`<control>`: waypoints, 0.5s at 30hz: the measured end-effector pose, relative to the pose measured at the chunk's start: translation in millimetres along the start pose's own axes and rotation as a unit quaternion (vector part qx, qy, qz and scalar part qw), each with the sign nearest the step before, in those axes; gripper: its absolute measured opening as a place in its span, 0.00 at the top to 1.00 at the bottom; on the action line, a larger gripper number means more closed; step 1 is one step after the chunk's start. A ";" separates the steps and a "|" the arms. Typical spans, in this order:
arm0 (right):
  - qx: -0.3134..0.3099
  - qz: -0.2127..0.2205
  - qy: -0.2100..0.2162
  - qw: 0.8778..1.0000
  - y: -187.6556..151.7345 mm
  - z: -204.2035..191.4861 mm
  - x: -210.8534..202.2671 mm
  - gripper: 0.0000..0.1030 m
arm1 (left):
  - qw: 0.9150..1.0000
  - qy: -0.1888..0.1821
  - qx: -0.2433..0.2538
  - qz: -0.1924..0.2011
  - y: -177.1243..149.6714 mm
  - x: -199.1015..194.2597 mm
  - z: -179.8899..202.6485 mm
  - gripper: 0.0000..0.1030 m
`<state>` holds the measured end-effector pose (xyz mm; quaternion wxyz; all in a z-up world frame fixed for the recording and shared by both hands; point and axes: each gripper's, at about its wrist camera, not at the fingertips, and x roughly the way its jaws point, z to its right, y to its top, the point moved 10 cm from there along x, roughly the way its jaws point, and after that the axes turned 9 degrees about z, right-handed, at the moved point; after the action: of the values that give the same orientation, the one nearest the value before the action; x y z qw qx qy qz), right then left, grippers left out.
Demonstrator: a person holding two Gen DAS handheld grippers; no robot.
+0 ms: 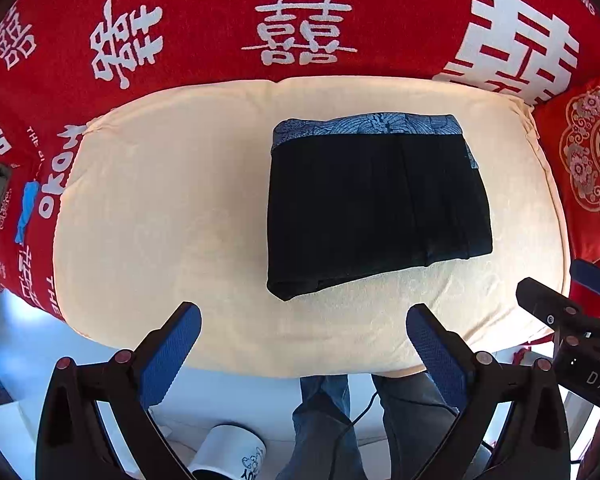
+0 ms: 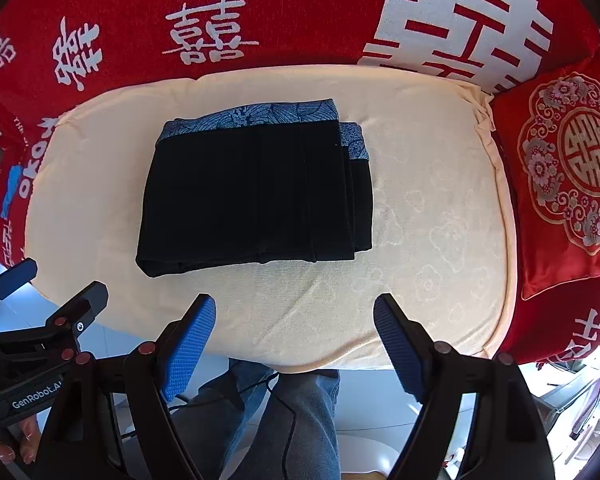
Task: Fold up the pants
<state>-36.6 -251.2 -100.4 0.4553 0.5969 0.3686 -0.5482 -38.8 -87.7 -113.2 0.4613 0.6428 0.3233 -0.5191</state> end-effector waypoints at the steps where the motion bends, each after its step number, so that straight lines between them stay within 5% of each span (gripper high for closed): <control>1: 0.000 0.000 -0.001 1.000 -0.4 -0.1 -0.3 0.19 | 1.000 0.000 0.003 0.001 0.0 -0.5 1.3 0.00; 15: -0.002 0.002 -0.002 1.000 -1.3 -5.4 -3.3 0.19 | 1.000 -0.002 0.009 0.004 0.5 -3.5 2.6 0.00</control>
<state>-36.5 -245.4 -97.4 0.4582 0.5956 0.3678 -0.5477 -40.1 -90.0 -109.8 0.4583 0.6473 0.3152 -0.5212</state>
